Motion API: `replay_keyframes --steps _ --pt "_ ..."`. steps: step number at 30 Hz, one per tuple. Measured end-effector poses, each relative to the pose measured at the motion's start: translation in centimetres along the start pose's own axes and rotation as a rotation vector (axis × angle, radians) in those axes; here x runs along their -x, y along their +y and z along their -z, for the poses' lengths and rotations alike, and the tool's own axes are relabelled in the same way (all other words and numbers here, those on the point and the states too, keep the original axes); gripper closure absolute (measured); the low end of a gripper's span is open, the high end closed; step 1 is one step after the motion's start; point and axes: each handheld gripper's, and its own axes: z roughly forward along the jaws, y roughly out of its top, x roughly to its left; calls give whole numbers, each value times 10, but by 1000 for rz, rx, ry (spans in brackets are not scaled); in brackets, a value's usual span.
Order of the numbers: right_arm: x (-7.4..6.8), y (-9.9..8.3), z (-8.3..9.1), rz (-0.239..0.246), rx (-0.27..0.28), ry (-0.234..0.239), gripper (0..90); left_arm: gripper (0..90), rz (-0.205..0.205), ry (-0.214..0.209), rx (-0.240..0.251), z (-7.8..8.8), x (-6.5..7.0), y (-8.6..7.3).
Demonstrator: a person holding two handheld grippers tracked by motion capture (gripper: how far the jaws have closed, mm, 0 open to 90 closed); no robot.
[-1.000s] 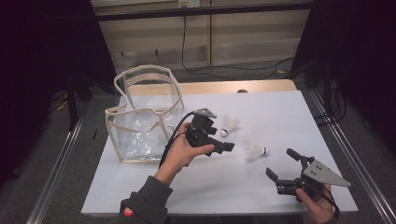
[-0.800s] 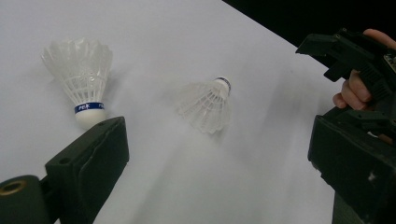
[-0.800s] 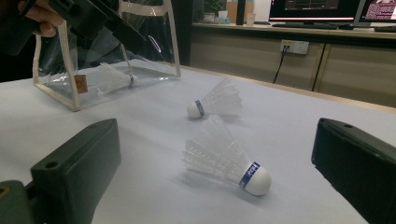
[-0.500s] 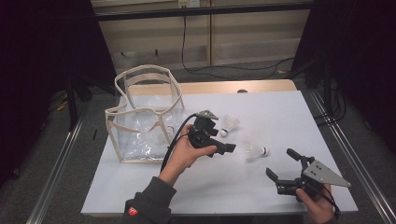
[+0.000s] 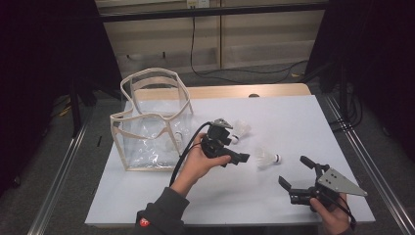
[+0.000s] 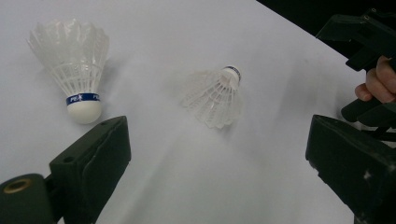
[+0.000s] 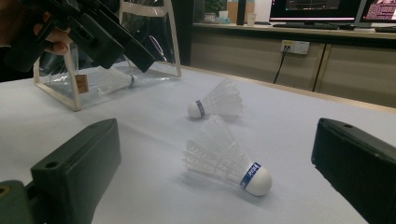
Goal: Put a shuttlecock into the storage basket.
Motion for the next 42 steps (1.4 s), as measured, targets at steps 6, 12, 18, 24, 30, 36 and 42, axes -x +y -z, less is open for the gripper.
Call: replay_keyframes --steps 6,12,18,24,30,36,42 --pt "0 0 0 -1 -2 0 12 69 4 -4 3 -6 -1 -3" --pt "0 0 0 3 -5 1 12 71 9 -3 1 -12 -2 -6" --pt "0 0 0 1 -4 3 12 75 6 -3 -13 -21 0 -7" --pt "0 0 0 1 -1 1 12 76 -4 -6 -18 -27 1 -8" --pt "1 0 0 3 -3 0 12 80 -7 -8 -19 -32 2 -8" --pt "1 -1 -1 4 -4 0 13 81 -9 -17 -19 -36 4 -9" --pt "1 0 0 -2 -5 -1 13 81 -4 -22 -6 -39 3 -9"
